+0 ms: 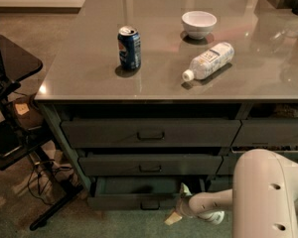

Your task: Open bottom drawer

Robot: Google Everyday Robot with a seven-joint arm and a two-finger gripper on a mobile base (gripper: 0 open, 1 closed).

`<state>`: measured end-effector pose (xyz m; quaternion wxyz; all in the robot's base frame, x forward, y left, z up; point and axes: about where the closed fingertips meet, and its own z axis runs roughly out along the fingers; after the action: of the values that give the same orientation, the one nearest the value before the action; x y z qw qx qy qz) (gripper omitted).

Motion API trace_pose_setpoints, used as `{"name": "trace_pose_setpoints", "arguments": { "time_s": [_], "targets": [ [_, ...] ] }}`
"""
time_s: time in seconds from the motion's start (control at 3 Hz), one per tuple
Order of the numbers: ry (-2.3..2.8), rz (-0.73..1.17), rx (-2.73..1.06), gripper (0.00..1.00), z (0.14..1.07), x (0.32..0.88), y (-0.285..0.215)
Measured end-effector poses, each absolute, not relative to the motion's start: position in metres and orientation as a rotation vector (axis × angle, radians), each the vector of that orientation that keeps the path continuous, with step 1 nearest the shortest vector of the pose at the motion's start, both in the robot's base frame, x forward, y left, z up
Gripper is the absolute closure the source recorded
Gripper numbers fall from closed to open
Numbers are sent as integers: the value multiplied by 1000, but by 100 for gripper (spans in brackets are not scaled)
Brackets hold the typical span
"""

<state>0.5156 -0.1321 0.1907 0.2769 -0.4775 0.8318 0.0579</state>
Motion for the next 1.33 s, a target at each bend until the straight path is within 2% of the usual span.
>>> {"name": "trace_pose_setpoints", "arguments": {
  "time_s": [0.67, 1.0, 1.33],
  "targets": [
    [2134, 316, -1163, 0, 161, 505, -127],
    [2134, 316, -1163, 0, 161, 505, -127],
    [2134, 316, -1163, 19, 161, 505, -127]
  ]
}}
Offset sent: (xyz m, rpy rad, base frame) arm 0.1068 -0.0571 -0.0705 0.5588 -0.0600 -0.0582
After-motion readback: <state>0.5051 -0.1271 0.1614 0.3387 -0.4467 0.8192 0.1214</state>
